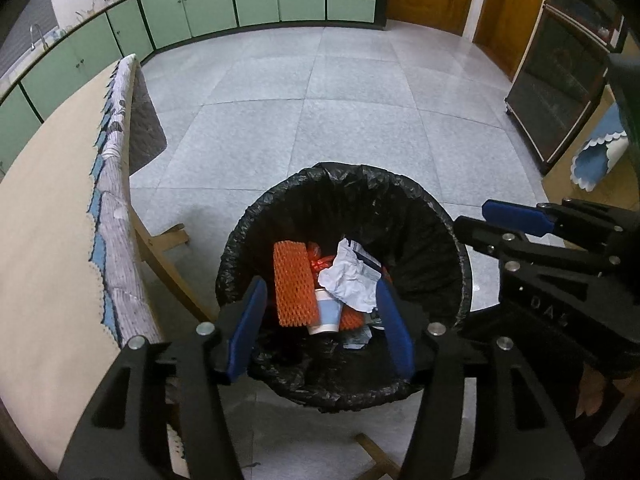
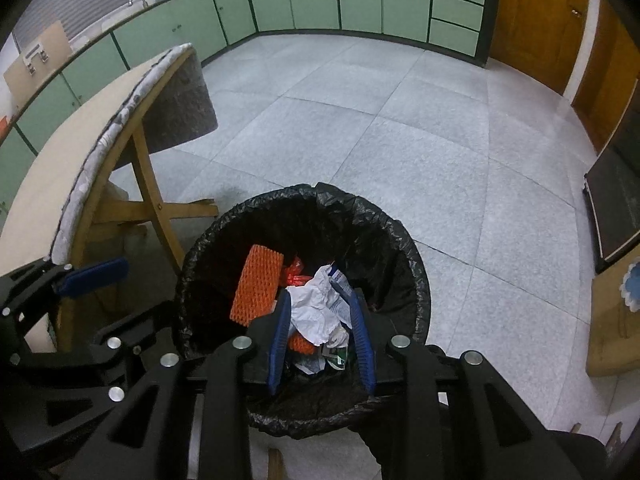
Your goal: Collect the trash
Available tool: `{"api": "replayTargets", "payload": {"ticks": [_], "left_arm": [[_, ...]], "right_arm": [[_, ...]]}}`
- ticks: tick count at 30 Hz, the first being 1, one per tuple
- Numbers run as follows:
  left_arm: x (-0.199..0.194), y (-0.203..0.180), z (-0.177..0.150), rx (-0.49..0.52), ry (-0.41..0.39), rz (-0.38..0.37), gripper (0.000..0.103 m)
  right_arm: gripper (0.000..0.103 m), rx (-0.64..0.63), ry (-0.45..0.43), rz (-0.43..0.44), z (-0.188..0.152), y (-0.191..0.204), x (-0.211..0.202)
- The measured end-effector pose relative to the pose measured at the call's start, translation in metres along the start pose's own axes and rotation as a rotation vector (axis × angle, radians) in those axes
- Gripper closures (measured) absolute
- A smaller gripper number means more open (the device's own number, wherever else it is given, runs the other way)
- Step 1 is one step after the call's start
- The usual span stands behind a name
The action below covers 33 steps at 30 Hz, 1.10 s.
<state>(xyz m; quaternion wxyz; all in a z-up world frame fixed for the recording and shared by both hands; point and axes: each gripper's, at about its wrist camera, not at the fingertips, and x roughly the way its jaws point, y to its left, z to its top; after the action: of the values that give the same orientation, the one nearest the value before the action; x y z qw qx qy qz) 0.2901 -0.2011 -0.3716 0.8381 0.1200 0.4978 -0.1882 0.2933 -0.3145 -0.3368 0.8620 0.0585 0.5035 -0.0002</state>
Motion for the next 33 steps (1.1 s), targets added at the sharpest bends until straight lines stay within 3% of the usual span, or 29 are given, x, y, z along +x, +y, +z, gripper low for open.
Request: {"api": "replayTargets", "payload": {"ticks": [5, 11, 13, 15, 17, 21, 25, 29, 31, 33], "left_arm": [[-0.018, 0.001, 0.001, 0.002, -0.047, 0.043, 0.024], [-0.064, 0.008, -0.011, -0.019, -0.113, 0.025, 0.018], [-0.084, 0.012, -0.016, -0.031, -0.146, 0.026, 0.015], [-0.111, 0.016, -0.023, -0.036, -0.200, 0.055, 0.013], [-0.141, 0.022, -0.030, -0.056, -0.252, 0.079, 0.010], [-0.192, 0.029, -0.046, -0.100, -0.328, 0.088, 0.007], [-0.252, 0.027, -0.062, -0.126, -0.412, 0.153, 0.006], [-0.311, 0.025, -0.074, -0.200, -0.491, 0.271, 0.006], [-0.341, 0.028, -0.082, -0.246, -0.543, 0.283, 0.006], [-0.373, 0.033, -0.091, -0.307, -0.587, 0.283, 0.006]], "right_arm": [[0.064, 0.005, -0.018, -0.001, 0.001, 0.001, -0.010], [0.047, 0.000, -0.055, -0.008, -0.010, 0.011, -0.041], [0.040, -0.001, -0.093, -0.015, -0.014, 0.015, -0.063], [0.026, -0.009, -0.148, -0.028, -0.017, 0.021, -0.090], [0.021, -0.016, -0.197, -0.040, -0.020, 0.026, -0.116], [0.017, -0.011, -0.243, -0.051, -0.023, 0.033, -0.153], [0.007, -0.009, -0.300, -0.076, -0.029, 0.045, -0.198], [0.006, 0.047, -0.436, -0.117, -0.038, 0.057, -0.258], [0.006, 0.070, -0.533, -0.148, -0.044, 0.066, -0.290], [0.006, 0.088, -0.577, -0.108, -0.048, 0.071, -0.317]]}}
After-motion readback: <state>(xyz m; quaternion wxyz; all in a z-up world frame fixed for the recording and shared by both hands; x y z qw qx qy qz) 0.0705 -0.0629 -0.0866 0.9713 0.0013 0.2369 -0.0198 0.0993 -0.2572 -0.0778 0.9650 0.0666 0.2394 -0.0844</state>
